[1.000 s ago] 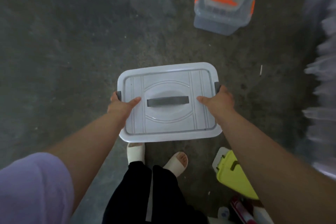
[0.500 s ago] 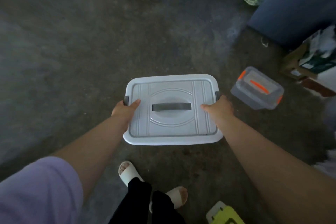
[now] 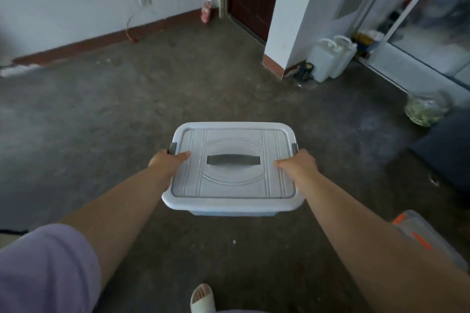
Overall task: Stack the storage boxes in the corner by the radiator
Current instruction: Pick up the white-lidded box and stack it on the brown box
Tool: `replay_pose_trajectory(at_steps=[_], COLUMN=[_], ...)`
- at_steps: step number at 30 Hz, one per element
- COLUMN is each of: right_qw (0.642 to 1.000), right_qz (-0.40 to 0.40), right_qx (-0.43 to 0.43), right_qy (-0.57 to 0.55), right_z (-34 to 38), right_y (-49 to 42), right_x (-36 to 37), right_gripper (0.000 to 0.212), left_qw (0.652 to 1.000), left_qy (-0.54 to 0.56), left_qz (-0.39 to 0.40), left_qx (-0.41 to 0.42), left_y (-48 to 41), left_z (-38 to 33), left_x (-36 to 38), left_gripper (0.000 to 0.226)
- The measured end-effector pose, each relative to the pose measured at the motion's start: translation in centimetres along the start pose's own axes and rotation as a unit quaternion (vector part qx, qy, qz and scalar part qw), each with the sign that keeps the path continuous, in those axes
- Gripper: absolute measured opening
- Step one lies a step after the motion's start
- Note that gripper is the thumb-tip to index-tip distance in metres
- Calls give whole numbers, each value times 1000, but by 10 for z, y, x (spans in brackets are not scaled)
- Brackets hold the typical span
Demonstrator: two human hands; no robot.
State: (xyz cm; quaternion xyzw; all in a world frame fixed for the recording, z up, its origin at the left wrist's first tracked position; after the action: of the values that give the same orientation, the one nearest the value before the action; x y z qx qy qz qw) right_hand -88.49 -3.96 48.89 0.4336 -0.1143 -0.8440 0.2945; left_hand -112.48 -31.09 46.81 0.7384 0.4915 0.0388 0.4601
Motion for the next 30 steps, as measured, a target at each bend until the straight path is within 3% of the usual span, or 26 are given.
replay_pose_trajectory(at_steps=[9, 17, 21, 30], right_qw=[986, 940, 909, 861], right_qz=[78, 156, 196, 284], right_qx=[-143, -292, -353, -411], right_qy=[23, 85, 99, 99], right_z=[205, 387, 460, 591], right_y=[-59, -111, -115, -60], right_x=[56, 111, 158, 327], right_gripper=[38, 49, 27, 25], left_qw=[989, 953, 935, 874], left_qy=[133, 232, 247, 358], left_qz=[-64, -188, -248, -310], left_qx=[-28, -44, -63, -109], left_y=[-41, -73, -78, -114], left_z=[-69, -112, -108, -46], left_x=[-140, -228, -268, -407], left_gripper=[39, 38, 36, 33])
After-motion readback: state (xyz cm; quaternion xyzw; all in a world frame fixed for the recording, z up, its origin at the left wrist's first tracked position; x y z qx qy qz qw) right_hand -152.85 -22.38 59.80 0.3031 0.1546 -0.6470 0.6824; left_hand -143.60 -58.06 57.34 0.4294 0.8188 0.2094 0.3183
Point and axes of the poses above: each hand's wrist, its own y-axis away from the middle knuckle, its own x-axis out of the palm, z = x × y, the point moved 9 cm from there along -y, towards the middle knuckle, and after that the axes turned 10 degrees about -x, right-handed, at the moved point
